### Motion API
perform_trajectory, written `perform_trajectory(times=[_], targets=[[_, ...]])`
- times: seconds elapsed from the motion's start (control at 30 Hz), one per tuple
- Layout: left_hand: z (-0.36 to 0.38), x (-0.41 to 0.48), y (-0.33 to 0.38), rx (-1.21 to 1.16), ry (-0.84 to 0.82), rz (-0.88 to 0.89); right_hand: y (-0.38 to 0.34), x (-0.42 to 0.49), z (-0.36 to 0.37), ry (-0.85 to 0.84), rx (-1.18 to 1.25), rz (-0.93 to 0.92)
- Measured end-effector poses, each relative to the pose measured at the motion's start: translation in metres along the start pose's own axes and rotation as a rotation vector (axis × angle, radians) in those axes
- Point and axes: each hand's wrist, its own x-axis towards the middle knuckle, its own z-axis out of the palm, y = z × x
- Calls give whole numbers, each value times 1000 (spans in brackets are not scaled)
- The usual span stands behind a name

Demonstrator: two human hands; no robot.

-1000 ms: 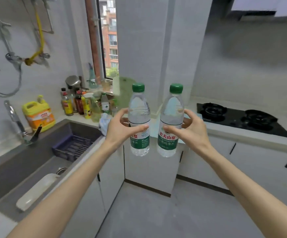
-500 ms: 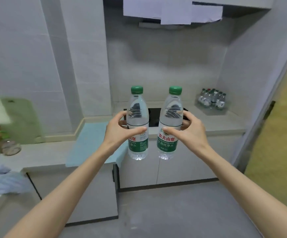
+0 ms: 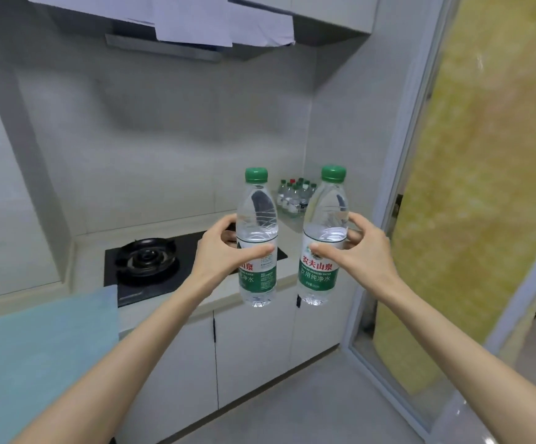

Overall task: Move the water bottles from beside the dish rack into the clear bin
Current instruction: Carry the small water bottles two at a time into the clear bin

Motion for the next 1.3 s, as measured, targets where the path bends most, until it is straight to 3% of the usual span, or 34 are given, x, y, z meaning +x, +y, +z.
perform_trajectory(times=[0.47, 1.3], targets=[[109, 233, -45, -60, -90, 11, 99, 206, -26, 170, -20, 103], [299, 590, -167, 17, 49, -39, 327, 582, -44, 117, -12, 111]])
